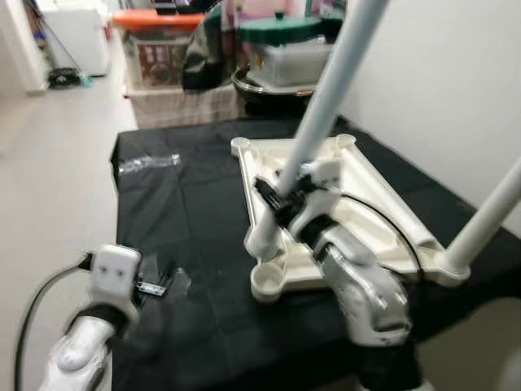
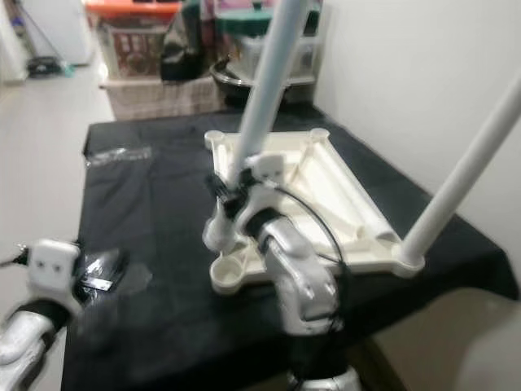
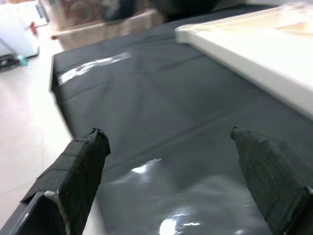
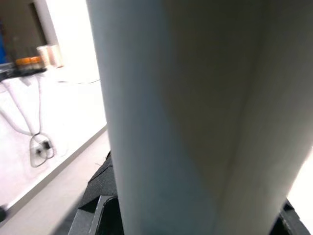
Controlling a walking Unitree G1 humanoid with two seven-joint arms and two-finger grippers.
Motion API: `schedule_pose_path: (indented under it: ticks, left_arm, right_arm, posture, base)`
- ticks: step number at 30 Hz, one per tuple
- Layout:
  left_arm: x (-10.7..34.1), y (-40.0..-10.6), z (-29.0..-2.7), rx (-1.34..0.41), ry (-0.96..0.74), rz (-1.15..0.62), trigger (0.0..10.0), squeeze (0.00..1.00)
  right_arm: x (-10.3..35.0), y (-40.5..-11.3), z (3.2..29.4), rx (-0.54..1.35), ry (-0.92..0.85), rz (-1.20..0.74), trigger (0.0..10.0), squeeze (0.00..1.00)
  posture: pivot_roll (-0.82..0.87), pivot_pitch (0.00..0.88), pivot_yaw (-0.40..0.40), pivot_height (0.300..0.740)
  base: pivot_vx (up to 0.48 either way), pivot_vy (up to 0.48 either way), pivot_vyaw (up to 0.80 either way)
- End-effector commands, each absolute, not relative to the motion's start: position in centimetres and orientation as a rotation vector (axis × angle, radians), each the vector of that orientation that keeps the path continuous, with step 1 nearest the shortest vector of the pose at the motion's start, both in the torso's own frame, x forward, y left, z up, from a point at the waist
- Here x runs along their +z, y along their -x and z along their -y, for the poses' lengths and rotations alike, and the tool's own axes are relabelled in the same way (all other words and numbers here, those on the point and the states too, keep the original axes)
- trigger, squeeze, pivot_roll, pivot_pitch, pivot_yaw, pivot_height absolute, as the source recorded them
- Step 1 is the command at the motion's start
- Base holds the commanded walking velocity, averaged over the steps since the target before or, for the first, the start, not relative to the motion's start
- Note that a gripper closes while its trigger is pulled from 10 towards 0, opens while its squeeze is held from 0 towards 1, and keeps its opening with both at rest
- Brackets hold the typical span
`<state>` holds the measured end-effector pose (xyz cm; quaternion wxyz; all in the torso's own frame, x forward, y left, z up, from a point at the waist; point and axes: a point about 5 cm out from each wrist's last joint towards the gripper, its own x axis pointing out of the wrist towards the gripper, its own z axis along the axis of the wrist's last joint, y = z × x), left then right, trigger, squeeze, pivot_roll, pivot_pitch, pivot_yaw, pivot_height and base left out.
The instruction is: Building children table
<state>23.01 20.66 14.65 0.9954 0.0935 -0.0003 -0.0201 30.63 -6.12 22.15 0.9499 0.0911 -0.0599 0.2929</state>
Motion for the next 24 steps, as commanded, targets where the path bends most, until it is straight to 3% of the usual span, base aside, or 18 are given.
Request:
schedule_pose_path:
  ticks: [1,10,24]
  left_arm:
    - [14.59,-23.03,-20.35,-0.051,-0.198,0.006,10.0,0.0]
    - [14.34,-23.4,-20.07,-0.041,-0.231,0.003,10.0,0.0]
    - [14.11,-23.59,-19.59,-0.049,-0.233,0.001,10.0,0.0]
  right_arm:
    - [22.48,-30.79,6.66,0.58,-0.177,0.145,10.0,0.0]
    - [22.27,-30.82,6.47,0.608,-0.161,0.139,10.0,0.0]
    - [22.22,-31.04,6.52,0.595,-0.161,0.136,10.0,0.0]
  posture:
    - [0.07,0.0,-0.062,0.74]
    - [0.07,0.0,-0.067,0.74]
    - [0.06,0.0,-0.072,0.74]
  base:
    - [0.0,0.0,0.0]
    - [0.0,0.0,0.0]
    - [0.0,-0.464,0.0]
